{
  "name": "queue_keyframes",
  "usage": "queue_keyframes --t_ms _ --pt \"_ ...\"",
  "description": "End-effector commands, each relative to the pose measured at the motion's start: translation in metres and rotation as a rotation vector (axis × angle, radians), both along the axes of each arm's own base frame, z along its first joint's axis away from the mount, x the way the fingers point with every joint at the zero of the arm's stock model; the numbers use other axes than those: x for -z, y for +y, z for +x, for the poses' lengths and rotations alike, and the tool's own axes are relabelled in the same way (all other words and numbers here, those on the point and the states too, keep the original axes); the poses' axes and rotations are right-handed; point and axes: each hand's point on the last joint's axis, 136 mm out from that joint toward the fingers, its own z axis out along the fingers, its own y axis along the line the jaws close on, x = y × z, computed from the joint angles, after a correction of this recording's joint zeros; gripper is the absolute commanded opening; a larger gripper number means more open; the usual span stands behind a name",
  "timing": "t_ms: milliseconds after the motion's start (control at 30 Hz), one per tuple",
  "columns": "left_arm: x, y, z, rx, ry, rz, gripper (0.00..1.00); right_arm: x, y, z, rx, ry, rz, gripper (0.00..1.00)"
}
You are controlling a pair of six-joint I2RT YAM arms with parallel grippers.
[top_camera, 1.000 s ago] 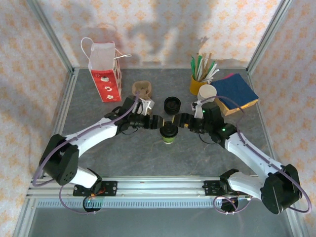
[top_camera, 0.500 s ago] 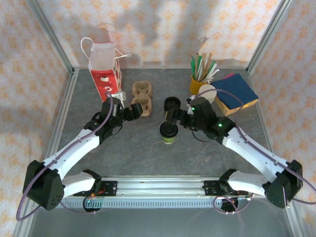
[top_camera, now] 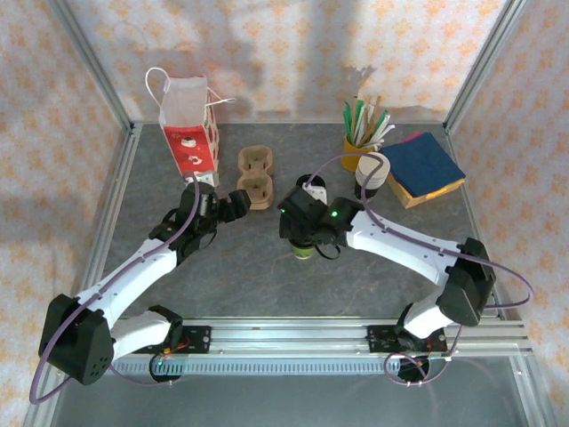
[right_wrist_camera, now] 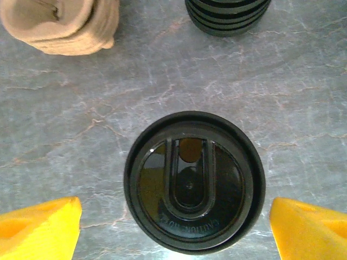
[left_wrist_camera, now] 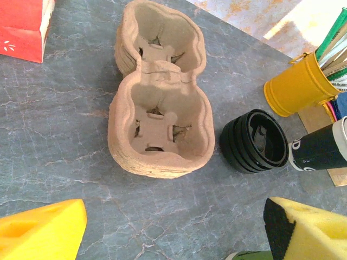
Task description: Pack the takeout coffee
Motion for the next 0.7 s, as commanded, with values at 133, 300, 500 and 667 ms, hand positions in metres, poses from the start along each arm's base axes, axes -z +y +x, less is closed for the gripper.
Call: queue_keyframes --t_ms 133,300,500,667 --pt "-0.007 0.009 0.004 -0.036 -0.037 0.003 0.87 0.008 -0.012 0.002 0.037 0.001 -0.098 0.84" --pt "-0.005 0.008 0.005 -0.018 -0.037 0.024 0.87 0.016 -0.008 0.002 0.027 0.017 -0.104 0.83" --pt "-0.003 0.007 0.006 -0.011 -0.027 0.026 0.87 0.027 -0.002 0.000 0.009 0.053 -0.111 0.83" --pt "-0.001 0.004 0.005 0.004 -0.018 0.024 0.87 0.029 0.000 0.002 0.006 0.056 -0.122 0.83"
